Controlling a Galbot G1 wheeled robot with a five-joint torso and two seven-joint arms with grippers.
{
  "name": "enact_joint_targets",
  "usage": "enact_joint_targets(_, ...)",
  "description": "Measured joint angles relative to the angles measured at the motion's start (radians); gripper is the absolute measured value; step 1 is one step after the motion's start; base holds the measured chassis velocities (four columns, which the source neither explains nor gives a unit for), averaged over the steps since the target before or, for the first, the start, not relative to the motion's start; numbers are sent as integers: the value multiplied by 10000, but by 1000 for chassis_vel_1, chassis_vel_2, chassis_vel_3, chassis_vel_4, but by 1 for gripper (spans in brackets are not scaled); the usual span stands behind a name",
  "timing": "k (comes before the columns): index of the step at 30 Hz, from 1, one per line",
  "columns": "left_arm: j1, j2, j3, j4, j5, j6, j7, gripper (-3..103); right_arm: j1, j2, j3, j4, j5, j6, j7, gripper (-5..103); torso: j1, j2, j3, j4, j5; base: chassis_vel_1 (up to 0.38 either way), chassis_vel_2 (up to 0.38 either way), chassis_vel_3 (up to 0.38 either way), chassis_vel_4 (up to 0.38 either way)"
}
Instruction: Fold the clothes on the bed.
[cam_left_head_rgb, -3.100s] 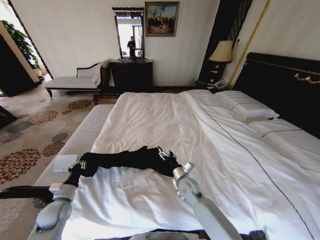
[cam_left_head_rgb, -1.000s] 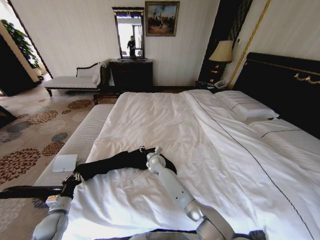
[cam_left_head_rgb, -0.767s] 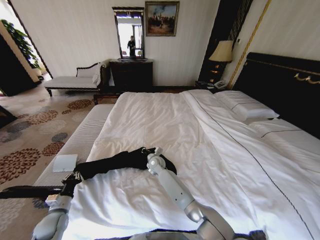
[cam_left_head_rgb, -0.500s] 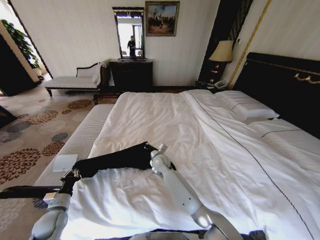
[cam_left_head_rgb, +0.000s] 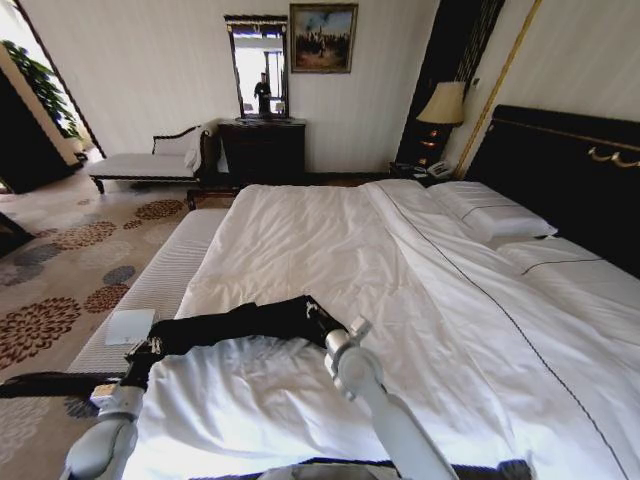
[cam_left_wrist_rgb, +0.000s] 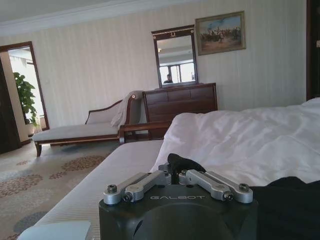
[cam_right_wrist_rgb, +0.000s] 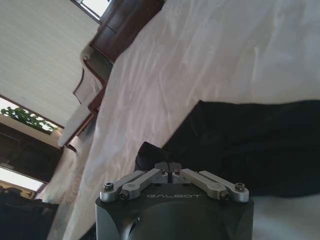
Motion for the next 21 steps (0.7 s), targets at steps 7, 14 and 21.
enact_joint_targets(7,53,-14,-71,161,171,83,-18,1,-398,419,-620,-984,-964,-77,20,0,1,0,1,1,1,0,0,0,0)
enact_joint_targets(14,48,-58,-142,176,-4,83,-32,1,-449,-216,-922,-1490,-4207,842,-1750,16,2,0,2,0,1,0,0,0,0)
enact_joint_targets(21,72,-68,-303,170,-195,79,-35,1,-581,-1283,-300,-1875,-8213,3088,-4034,43,2,0,1,-1,1,0,0,0,0)
